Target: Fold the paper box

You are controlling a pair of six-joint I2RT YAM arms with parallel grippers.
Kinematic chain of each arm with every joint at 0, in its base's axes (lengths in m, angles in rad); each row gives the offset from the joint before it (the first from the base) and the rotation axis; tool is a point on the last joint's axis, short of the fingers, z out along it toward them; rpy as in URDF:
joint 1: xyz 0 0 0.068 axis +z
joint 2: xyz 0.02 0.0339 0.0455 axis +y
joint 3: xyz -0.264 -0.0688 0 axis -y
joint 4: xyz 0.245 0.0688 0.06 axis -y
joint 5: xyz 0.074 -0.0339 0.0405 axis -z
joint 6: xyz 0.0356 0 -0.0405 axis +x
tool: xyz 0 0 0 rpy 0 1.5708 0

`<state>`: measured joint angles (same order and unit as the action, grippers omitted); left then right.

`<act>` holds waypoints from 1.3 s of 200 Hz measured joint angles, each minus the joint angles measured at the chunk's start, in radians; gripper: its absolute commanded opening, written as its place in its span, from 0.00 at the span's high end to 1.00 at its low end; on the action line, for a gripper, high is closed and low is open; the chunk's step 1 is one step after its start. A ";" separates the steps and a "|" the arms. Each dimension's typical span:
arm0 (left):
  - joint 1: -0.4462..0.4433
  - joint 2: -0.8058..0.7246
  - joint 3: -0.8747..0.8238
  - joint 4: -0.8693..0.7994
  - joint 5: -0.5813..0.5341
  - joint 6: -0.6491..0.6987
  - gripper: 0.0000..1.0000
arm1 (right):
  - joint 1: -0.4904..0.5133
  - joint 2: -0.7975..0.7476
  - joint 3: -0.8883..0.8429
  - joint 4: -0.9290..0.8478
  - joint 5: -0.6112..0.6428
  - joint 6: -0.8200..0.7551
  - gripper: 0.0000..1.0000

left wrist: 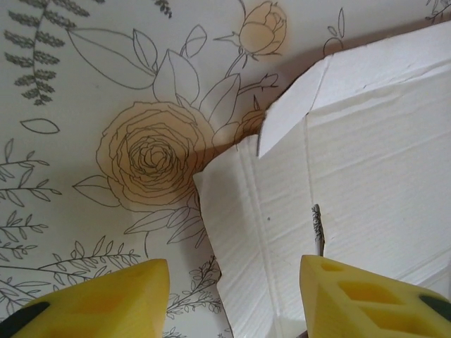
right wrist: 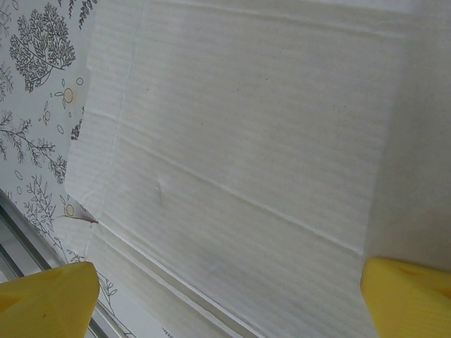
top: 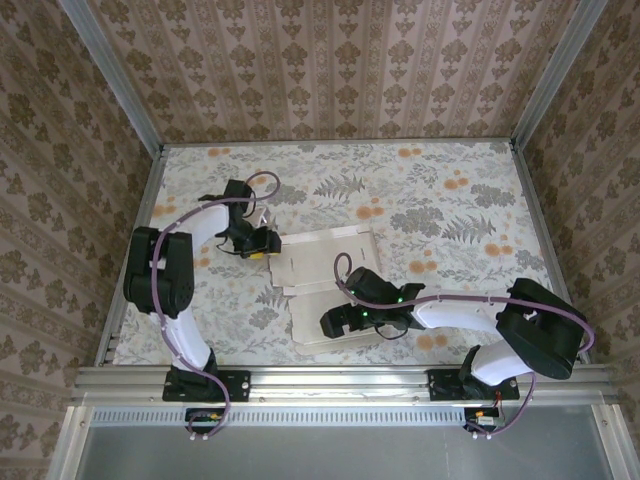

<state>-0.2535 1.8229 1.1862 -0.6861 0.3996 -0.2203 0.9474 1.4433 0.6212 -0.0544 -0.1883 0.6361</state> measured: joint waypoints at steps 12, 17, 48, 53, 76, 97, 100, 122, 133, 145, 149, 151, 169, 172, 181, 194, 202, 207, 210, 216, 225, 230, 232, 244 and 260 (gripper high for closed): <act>0.004 0.017 0.015 -0.011 0.010 0.006 0.50 | 0.000 0.008 0.000 0.008 0.000 0.000 0.04; 0.005 0.025 0.021 -0.017 0.014 0.008 0.51 | 0.000 0.010 0.000 0.010 0.000 0.000 0.04; 0.006 0.073 0.070 -0.045 0.035 0.020 0.56 | 0.001 0.013 0.000 0.024 0.000 0.000 0.04; 0.006 0.079 0.077 -0.049 0.039 0.023 0.57 | 0.002 0.013 0.000 0.024 0.000 0.000 0.04; 0.006 0.114 0.105 -0.064 0.049 0.034 0.65 | 0.002 0.013 -0.002 0.028 0.000 0.000 0.04; 0.006 0.138 0.122 -0.077 0.053 0.039 0.70 | 0.003 0.013 -0.002 0.029 0.001 0.000 0.04; 0.006 0.140 0.124 -0.079 0.053 0.039 0.72 | 0.003 0.013 -0.002 0.030 0.001 0.000 0.04; 0.007 0.146 0.129 -0.085 0.064 0.041 0.79 | 0.003 0.013 -0.006 0.035 0.002 0.000 0.04; 0.007 0.146 0.129 -0.085 0.069 0.042 0.82 | 0.003 0.013 -0.008 0.038 0.004 0.000 0.04; 0.007 0.146 0.129 -0.085 0.079 0.042 0.86 | 0.003 0.013 -0.008 0.040 0.005 0.000 0.04; 0.007 0.146 0.129 -0.085 0.081 0.041 0.88 | 0.003 0.013 -0.008 0.040 0.005 0.000 0.04; 0.007 0.146 0.129 -0.085 0.084 0.042 0.89 | 0.003 0.013 -0.008 0.041 0.005 0.001 0.04; 0.009 0.146 0.129 -0.079 0.095 0.041 0.96 | 0.003 0.013 -0.011 0.047 0.010 0.008 0.05; 0.010 0.146 0.128 -0.075 0.097 0.042 0.96 | 0.003 0.013 -0.012 0.048 0.012 0.011 0.05; 0.013 0.144 0.122 -0.062 0.109 0.041 0.97 | 0.003 0.013 -0.014 0.053 0.019 0.020 0.05; 0.015 0.130 0.101 -0.030 0.124 0.041 0.97 | 0.006 0.013 -0.017 0.060 0.031 0.039 0.06; 0.015 0.113 0.084 -0.008 0.130 0.041 0.96 | 0.006 0.013 -0.021 0.068 0.042 0.054 0.06; 0.015 0.100 0.073 0.005 0.132 0.041 0.96 | 0.006 0.012 -0.023 0.074 0.047 0.065 0.07; 0.015 0.092 0.068 0.013 0.134 0.041 0.96 | 0.006 0.012 -0.024 0.076 0.051 0.073 0.06; 0.014 0.072 0.055 0.031 0.140 0.041 0.96 | 0.007 0.011 -0.027 0.082 0.058 0.087 0.07; 0.011 0.039 0.037 0.059 0.150 0.041 0.96 | 0.008 0.011 -0.030 0.095 0.069 0.109 0.07; 0.009 0.019 0.027 0.076 0.156 0.041 0.96 | 0.008 0.011 -0.032 0.103 0.077 0.122 0.07; 0.007 0.011 0.022 0.084 0.157 0.041 0.96 | 0.009 0.011 -0.034 0.107 0.080 0.127 0.07; -0.002 -0.035 -0.006 0.131 0.174 0.042 0.96 | 0.009 0.011 -0.038 0.124 0.098 0.153 0.07; -0.018 -0.088 -0.055 0.207 0.188 0.041 0.96 | 0.009 0.011 -0.040 0.134 0.121 0.183 0.08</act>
<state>-0.2714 1.7351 1.1309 -0.4793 0.5880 -0.1791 0.9565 1.4548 0.5812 0.0792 -0.0669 0.8188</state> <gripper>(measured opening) 0.043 0.924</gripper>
